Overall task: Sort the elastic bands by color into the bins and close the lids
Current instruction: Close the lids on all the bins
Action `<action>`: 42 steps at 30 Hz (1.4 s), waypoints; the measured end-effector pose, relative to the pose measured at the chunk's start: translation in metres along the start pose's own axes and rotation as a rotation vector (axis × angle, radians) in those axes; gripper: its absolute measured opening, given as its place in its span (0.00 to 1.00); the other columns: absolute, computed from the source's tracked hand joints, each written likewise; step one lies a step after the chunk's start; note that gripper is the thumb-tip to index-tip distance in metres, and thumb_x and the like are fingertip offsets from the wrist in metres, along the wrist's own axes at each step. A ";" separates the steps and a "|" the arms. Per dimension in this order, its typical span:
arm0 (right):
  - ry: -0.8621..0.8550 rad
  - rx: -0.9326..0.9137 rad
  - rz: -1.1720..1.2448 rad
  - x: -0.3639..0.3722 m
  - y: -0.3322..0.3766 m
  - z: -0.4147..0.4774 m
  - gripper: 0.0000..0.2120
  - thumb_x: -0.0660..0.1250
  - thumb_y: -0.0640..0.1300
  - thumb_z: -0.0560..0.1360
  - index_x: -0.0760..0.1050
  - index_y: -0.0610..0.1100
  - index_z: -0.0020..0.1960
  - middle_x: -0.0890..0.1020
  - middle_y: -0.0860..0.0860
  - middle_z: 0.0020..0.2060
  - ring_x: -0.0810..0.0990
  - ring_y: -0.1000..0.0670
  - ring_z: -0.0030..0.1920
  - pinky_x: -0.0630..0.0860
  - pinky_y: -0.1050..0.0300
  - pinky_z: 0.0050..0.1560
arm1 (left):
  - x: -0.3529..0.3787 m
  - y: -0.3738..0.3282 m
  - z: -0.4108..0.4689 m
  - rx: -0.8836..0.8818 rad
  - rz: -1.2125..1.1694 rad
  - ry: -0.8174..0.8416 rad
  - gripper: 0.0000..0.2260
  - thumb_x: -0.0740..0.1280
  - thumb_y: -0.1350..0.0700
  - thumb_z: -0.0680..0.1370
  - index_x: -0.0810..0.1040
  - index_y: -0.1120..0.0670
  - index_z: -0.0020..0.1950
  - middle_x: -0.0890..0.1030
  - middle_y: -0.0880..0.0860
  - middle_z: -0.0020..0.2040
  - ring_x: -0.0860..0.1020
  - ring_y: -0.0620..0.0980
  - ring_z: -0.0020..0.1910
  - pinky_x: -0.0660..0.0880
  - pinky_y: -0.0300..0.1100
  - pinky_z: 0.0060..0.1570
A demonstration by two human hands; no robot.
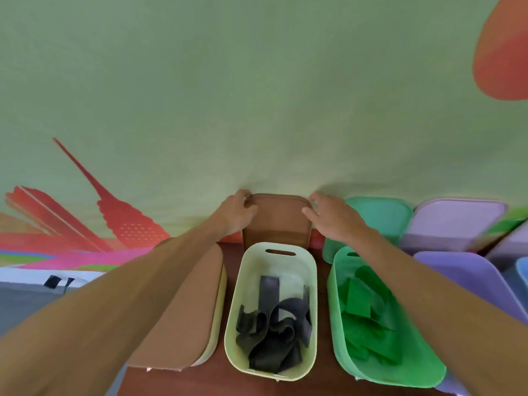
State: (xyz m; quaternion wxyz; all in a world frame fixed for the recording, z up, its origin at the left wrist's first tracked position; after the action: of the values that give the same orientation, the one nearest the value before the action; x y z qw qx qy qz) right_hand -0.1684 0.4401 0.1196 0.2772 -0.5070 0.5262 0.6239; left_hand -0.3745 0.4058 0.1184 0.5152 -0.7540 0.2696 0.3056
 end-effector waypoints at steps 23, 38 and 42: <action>-0.064 0.598 0.829 0.052 -0.006 -0.115 0.13 0.63 0.49 0.78 0.75 0.42 0.59 0.81 0.46 0.45 0.78 0.51 0.36 0.72 0.60 0.32 | 0.035 0.063 -0.095 -0.046 -0.489 -0.056 0.10 0.61 0.46 0.79 0.72 0.52 0.46 0.80 0.52 0.38 0.77 0.51 0.35 0.77 0.49 0.43; 0.080 0.461 0.453 0.108 0.010 -0.212 0.23 0.65 0.55 0.76 0.72 0.42 0.66 0.79 0.47 0.58 0.77 0.46 0.57 0.72 0.57 0.52 | 0.086 0.116 -0.182 -0.118 -0.110 0.145 0.23 0.63 0.47 0.77 0.65 0.57 0.67 0.79 0.57 0.55 0.79 0.59 0.51 0.76 0.51 0.54; 0.100 0.414 0.309 0.125 0.004 -0.218 0.23 0.62 0.61 0.75 0.74 0.44 0.60 0.77 0.45 0.54 0.76 0.46 0.51 0.73 0.53 0.51 | 0.092 0.118 -0.194 -0.062 0.153 0.120 0.19 0.57 0.45 0.79 0.67 0.56 0.63 0.80 0.57 0.52 0.79 0.59 0.50 0.76 0.53 0.52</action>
State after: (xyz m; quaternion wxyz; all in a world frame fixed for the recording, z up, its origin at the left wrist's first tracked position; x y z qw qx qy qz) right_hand -0.1391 0.2109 0.0206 0.2504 -0.3832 0.7269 0.5119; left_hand -0.3632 0.1763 0.0330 0.4496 -0.7637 0.3474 0.3065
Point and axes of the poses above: each hand's wrist, its own z-axis towards the middle knuckle, its own x-axis out of the palm, y = z × x, the point moved 8 cm from there along z, towards the middle knuckle
